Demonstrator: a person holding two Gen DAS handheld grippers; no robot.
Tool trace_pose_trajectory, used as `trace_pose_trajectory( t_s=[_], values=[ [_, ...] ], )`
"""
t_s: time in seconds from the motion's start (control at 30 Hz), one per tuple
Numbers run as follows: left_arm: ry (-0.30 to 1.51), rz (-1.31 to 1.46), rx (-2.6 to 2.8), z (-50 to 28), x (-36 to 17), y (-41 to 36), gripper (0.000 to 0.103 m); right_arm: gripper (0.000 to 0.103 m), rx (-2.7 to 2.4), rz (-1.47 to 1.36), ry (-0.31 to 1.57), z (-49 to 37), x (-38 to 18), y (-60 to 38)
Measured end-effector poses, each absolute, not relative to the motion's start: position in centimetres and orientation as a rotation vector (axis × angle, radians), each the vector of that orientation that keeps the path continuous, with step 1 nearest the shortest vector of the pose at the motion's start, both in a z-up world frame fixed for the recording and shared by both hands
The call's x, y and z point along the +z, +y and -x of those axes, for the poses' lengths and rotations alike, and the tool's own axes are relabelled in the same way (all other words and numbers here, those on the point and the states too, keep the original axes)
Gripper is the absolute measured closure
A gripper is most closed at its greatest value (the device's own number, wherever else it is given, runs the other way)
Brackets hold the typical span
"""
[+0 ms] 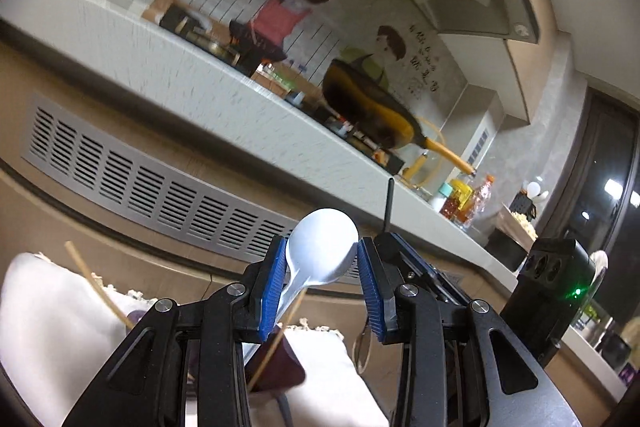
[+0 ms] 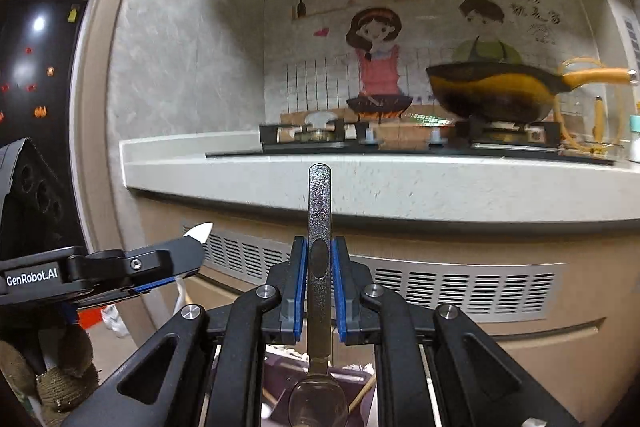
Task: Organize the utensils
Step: 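Carry both held spoons over the purple caddy and release them inside, then grasp a wooden chopstick upright with the right gripper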
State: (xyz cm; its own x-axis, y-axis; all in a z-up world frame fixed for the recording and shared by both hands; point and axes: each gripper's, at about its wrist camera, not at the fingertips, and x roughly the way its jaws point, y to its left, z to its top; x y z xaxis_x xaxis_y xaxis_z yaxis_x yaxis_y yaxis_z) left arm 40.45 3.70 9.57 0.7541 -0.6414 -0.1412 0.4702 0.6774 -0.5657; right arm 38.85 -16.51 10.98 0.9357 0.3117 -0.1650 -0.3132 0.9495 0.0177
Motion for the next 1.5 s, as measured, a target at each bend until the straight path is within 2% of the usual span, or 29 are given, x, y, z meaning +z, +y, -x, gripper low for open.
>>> trace_pose_trajectory(
  t_s=[0.47,0.53,0.57,0.63,0.77,0.83,0.93,1.2,1.4,1.47,1.5],
  values=[
    [0.502,0.481,-0.618,-45.0,0.6,3.0,0.066,0.091,0.296,0.046,0.307,-44.9,2.3,-15.5],
    [0.531,0.461,-0.576,-45.1,-0.4,2.9,0.064,0.091,0.306,0.069,0.330,-44.8,1.4,-15.3],
    [0.546,0.458,-0.563,-45.1,-0.9,3.0,0.060,0.090,0.310,0.086,0.353,-44.7,1.0,-15.2],
    [0.557,0.458,-0.543,-44.8,-1.2,3.3,0.056,0.083,0.322,0.107,0.393,-44.3,0.6,-15.1],
    [0.532,0.423,-0.487,-42.7,-0.7,4.5,0.051,0.075,0.305,0.095,0.418,-41.8,0.7,-16.5],
    [0.523,0.394,-0.451,-41.1,-0.4,5.0,0.047,0.062,0.285,0.082,0.431,-39.8,0.6,-17.7],
    [0.535,0.310,-0.398,-38.4,-0.4,5.1,0.046,0.054,0.255,0.090,0.475,-37.1,-0.2,-18.6],
    [0.659,0.174,-0.381,-29.9,-4.0,4.5,0.045,0.052,0.271,0.146,0.680,-31.2,-4.9,-17.6],
    [0.719,0.136,-0.239,-25.6,-5.0,6.3,0.043,0.053,0.494,0.195,0.806,-26.5,-7.2,-13.8],
    [0.709,0.126,-0.174,-24.1,-5.0,7.6,0.037,0.063,0.626,0.214,0.861,-24.6,-7.9,-11.8],
    [0.705,0.125,-0.150,-23.5,-5.0,8.2,0.037,0.074,0.667,0.241,0.872,-23.8,-8.1,-10.8]
  ],
)
